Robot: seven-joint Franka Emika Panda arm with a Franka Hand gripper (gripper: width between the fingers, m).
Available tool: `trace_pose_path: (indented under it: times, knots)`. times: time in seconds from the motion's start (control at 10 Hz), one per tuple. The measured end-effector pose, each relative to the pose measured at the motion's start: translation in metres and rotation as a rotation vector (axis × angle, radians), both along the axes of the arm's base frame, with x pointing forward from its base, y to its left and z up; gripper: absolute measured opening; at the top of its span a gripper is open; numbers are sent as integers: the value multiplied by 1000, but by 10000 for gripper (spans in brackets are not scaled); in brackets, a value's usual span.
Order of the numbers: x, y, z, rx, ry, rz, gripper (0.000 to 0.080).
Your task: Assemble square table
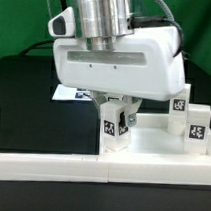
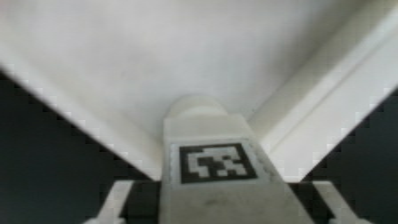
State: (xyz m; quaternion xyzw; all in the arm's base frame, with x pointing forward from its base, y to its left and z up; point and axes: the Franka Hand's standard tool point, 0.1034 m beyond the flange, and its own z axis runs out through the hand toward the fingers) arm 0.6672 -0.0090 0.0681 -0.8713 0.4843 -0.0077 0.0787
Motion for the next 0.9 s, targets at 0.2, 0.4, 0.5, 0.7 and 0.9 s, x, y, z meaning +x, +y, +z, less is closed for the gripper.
trace_pose_path:
  times: [0.2, 0.4, 0.5, 0.7, 0.9]
  knots:
    - [0, 0, 0, 76, 32, -287, 291]
    - [0, 0, -1, 110, 49, -437, 291]
    - [0, 1, -1, 110, 50, -439, 291]
    - [0, 1, -1, 109, 49, -430, 504]
    - [1, -2, 1, 72, 8, -104, 618]
